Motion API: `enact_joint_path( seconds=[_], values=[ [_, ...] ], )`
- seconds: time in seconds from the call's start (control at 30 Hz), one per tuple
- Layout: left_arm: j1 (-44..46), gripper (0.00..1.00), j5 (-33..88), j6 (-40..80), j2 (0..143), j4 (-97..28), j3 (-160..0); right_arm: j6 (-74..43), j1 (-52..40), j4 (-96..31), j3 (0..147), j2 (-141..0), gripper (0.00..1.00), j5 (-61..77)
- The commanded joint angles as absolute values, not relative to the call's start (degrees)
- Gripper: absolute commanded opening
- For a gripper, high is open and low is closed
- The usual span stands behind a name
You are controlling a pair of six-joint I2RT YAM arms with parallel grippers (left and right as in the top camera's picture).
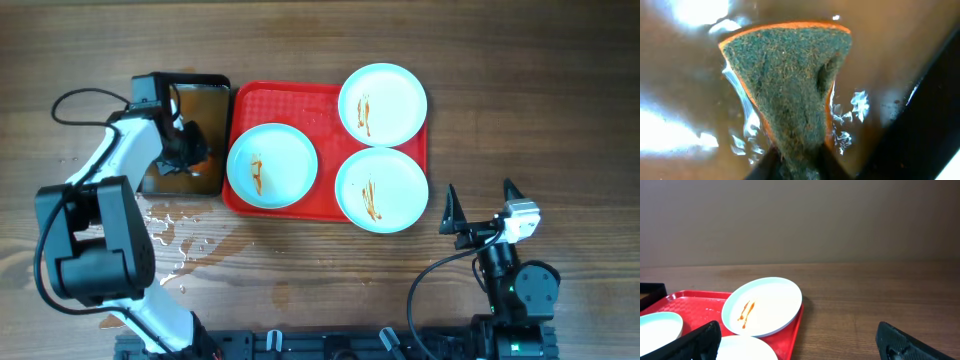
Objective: Clean dirty plates on tray and stack at the side
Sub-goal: 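Dip and swish the held sponge in the soapy water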
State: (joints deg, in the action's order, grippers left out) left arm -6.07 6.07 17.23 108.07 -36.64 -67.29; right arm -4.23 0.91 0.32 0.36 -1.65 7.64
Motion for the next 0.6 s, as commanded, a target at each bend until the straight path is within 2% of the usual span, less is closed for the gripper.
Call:
enact_joint_path(
  seconds=[0.0,0.17,0.2,0.23,0.27,0.3,0.47,0.57],
  values=[
    [-5.5,0.04,3.6,16.9,108.8,-36.2,-67.7,-4.5,0.6,0.5,0.3,-1.4,1.0,7.2],
    [-5.5,0.04,0.0,16.9,108.7,-35.8,-67.7,-4.6,0.6,0.5,0.3,-1.4,1.0,7.2],
    [-5.5,0.11,0.0,16.9,108.7,-35.3,-67.7,-4.5,0.6,0.5,0.3,-1.4,1.0,7.2],
    [-5.5,0.46,-0.1,16.9,108.7,-34.2,-67.7,-4.5,0.6,0.5,0.3,-1.4,1.0,7.2],
    [-5.5,0.71,-0.2,16.7,108.7,-33.0,-67.7,-4.5,0.6,0.5,0.3,-1.4,1.0,7.2],
    [-5.5,0.8,-0.3,16.7,108.7,-31.6,-67.7,-4.5,0.6,0.5,0.3,-1.4,1.0,7.2],
    [-5.6,0.8,-0.3,16.7,108.8,-23.9,-67.7,-4.5,0.6,0.5,0.3,-1.4,1.0,7.2],
    [-5.6,0.7,-0.3,16.8,108.9,-20.6,-67.7,-4.6,0.6,0.5,0.3,-1.4,1.0,7.2]
  ],
)
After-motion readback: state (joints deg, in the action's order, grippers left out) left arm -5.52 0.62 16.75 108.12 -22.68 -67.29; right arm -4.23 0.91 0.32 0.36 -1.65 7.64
